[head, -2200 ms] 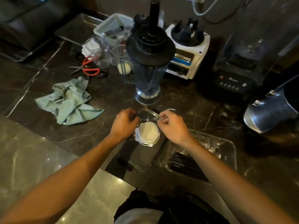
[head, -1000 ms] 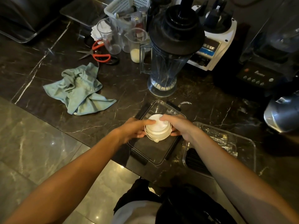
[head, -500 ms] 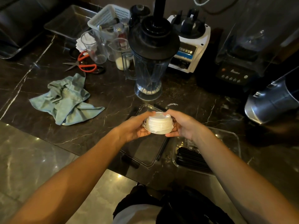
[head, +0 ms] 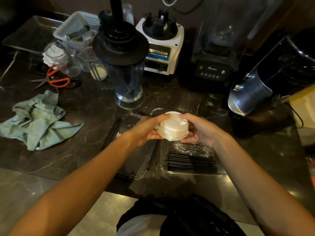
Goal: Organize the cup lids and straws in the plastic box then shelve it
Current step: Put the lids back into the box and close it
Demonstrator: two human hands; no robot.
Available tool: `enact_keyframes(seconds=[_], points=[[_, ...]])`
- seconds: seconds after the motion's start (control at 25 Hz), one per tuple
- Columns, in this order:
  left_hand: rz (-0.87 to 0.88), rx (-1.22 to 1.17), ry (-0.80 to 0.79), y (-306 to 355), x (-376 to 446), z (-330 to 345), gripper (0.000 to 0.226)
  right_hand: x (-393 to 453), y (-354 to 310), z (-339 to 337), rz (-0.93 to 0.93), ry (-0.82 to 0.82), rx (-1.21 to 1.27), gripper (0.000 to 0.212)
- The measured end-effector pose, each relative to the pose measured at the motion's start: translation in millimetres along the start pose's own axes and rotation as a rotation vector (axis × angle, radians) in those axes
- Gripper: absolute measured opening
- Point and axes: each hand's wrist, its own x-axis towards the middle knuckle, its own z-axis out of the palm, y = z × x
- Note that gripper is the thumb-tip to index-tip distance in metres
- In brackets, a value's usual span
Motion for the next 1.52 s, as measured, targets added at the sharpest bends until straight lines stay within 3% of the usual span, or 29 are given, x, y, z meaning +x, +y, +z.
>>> enact_keyframes(seconds=[0.24,0.4,0.68,0.84,1.0,1.12,1.32,1.4,1.52], points=[[0.032,0.185,0.004,-1,20,56,0.036,-16,23,-65,-0.008,0.035,0.008,0.028],[0.000,0.311,0.095,-28,32,73,0.028,-6,50,-83,-0.014,0.058,-0.051,0.031],[-0.028,0.378,0.429,-75,28,95,0.037,28,81,-66,-0.023,0.089,-0.227,0.030],[-0.030,0.332,0.487,-85,30,98,0.054,35,82,-54,-0.068,0.091,-0.264,0.021],[0.036,0.638,0.490,-80,26,100,0.072,33,78,-48,-0.130,0.125,-0.278,0.022],[0.092,0.939,0.407,-73,16,99,0.079,36,80,-44,-0.132,0.149,-0.244,0.023],[0.281,1.388,0.438,-50,1,89,0.052,41,80,-39,-0.132,0.139,-0.256,0.025],[0.346,1.396,0.462,-40,3,76,0.039,44,81,-34,-0.146,0.142,-0.325,0.024],[0.288,1.269,0.412,-36,9,55,0.032,48,85,-30,-0.171,0.152,-0.434,0.025]])
